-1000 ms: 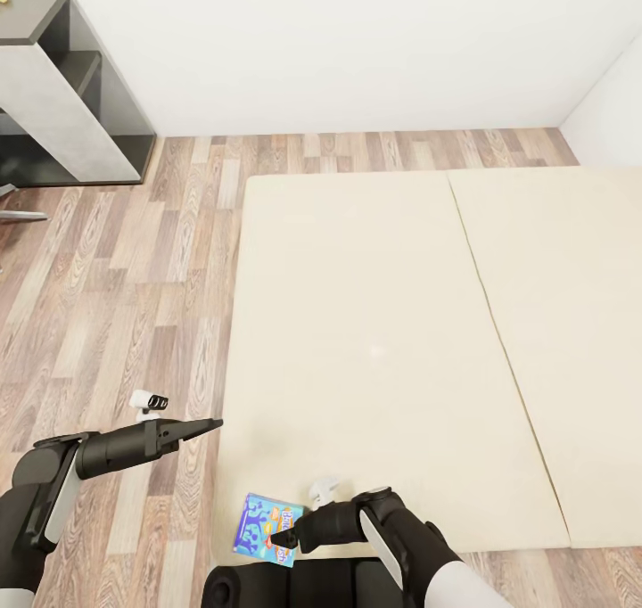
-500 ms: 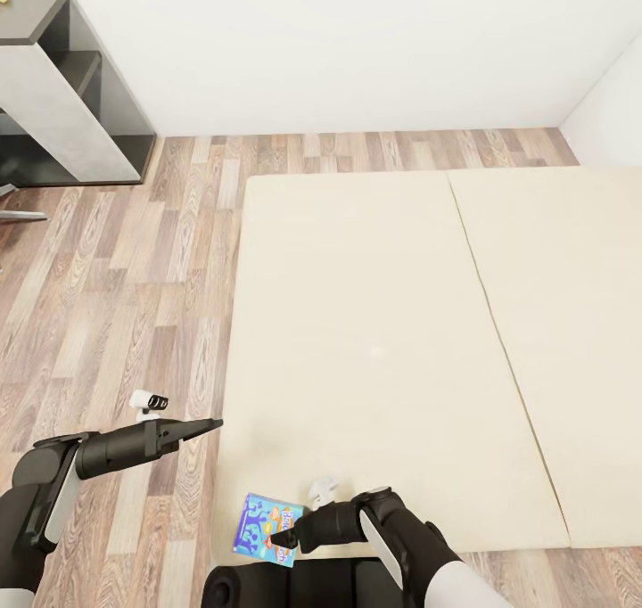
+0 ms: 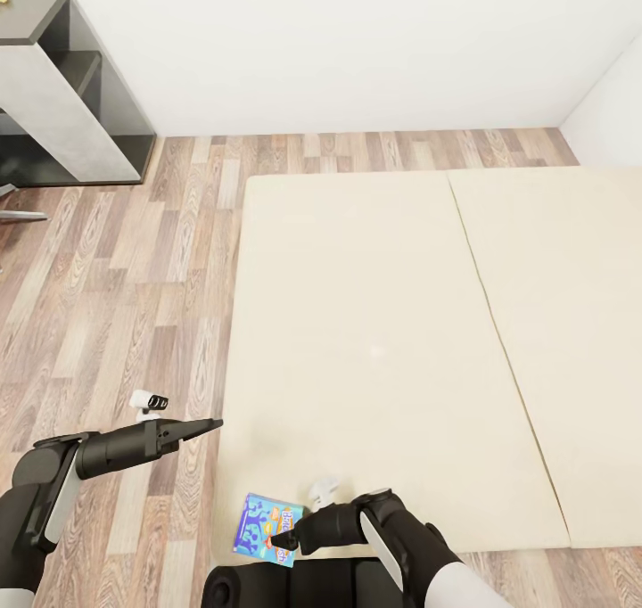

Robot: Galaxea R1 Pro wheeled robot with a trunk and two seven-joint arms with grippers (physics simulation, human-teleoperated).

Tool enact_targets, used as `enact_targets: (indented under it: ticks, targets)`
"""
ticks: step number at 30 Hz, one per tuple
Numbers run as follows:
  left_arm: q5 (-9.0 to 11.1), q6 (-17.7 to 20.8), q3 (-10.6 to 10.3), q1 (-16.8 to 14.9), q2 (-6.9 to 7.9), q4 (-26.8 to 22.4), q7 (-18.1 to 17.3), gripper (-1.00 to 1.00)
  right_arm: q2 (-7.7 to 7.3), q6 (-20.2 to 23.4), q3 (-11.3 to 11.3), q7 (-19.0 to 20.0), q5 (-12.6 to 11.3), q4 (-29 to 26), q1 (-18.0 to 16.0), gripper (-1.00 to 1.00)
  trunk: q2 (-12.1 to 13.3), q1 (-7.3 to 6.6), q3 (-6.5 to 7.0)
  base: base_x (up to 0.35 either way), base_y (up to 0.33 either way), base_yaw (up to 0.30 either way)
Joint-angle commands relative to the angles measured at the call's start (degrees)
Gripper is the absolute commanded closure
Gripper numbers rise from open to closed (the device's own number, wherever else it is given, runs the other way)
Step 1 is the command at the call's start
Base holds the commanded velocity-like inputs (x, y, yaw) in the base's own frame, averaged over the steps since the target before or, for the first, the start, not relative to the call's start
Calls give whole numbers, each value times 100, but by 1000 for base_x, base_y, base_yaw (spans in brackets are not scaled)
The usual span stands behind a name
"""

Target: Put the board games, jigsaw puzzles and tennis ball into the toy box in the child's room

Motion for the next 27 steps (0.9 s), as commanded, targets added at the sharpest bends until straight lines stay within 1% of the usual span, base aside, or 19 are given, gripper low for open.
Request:
enact_targets:
  ticks: [1, 27]
  targets:
    - [-4, 61, 0, -1, 2, 0, -23, -100, 0, 51, 6, -14, -63, -2, -2, -100, -3, 1, -3, 0, 0, 0]
    - [-15, 58, 0, 0, 2, 1, -23, -100, 0, 44, 3, -11, -80, -8, -1, -100, -3, 1, -3, 0, 0, 0]
